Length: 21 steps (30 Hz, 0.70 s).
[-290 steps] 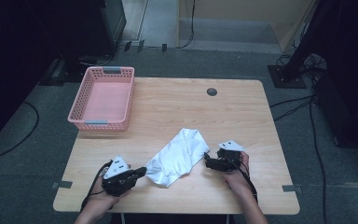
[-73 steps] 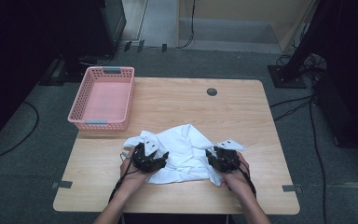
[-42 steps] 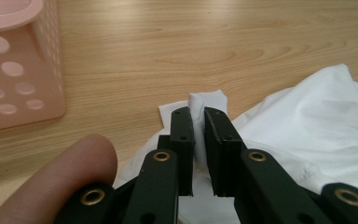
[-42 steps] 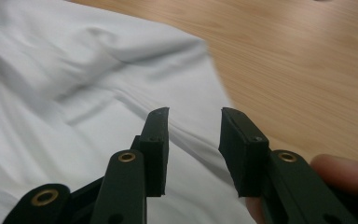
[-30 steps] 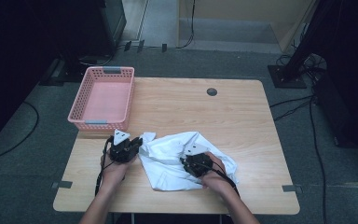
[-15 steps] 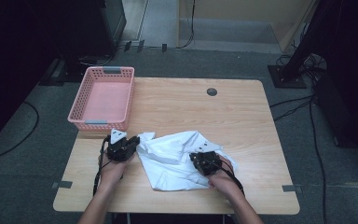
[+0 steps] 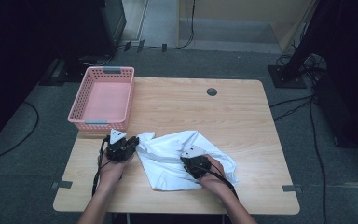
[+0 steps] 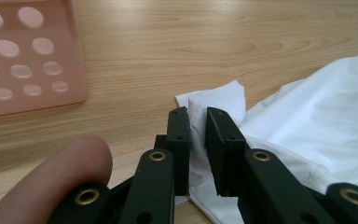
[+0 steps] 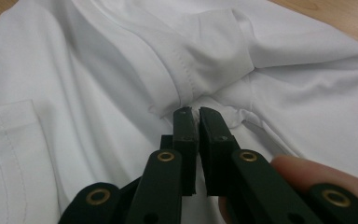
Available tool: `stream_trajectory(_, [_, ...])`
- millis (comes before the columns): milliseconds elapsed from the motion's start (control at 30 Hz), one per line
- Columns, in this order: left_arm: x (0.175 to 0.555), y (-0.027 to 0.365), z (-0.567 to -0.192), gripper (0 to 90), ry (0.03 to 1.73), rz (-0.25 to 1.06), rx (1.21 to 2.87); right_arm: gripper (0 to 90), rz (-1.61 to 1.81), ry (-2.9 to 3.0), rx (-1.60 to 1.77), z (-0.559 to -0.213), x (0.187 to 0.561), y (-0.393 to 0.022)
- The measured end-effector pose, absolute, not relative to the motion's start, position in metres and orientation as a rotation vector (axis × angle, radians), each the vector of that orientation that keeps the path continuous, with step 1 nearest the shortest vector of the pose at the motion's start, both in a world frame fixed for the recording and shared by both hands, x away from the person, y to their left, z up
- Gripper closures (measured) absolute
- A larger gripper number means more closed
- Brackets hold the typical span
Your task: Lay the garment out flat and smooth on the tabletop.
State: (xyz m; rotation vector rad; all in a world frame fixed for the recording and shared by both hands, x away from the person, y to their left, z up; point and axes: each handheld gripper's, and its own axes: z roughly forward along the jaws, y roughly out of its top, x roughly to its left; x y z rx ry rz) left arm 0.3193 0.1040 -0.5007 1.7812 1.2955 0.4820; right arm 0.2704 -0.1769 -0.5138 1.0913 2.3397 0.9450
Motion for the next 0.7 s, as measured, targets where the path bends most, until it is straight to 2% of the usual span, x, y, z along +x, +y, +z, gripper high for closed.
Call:
stream_trajectory(300, [0.32,0.106,-0.505,80.9,1.309,0.481,1.783,88.9,1.048,2.291,1.178,-0.497,0.271,-0.193])
stream_trajectory(700, [0.319,0.103,-0.506,81.1,1.305,0.478,1.791,88.3,1.141,2.225,1.337,-0.479,0.272,-0.25])
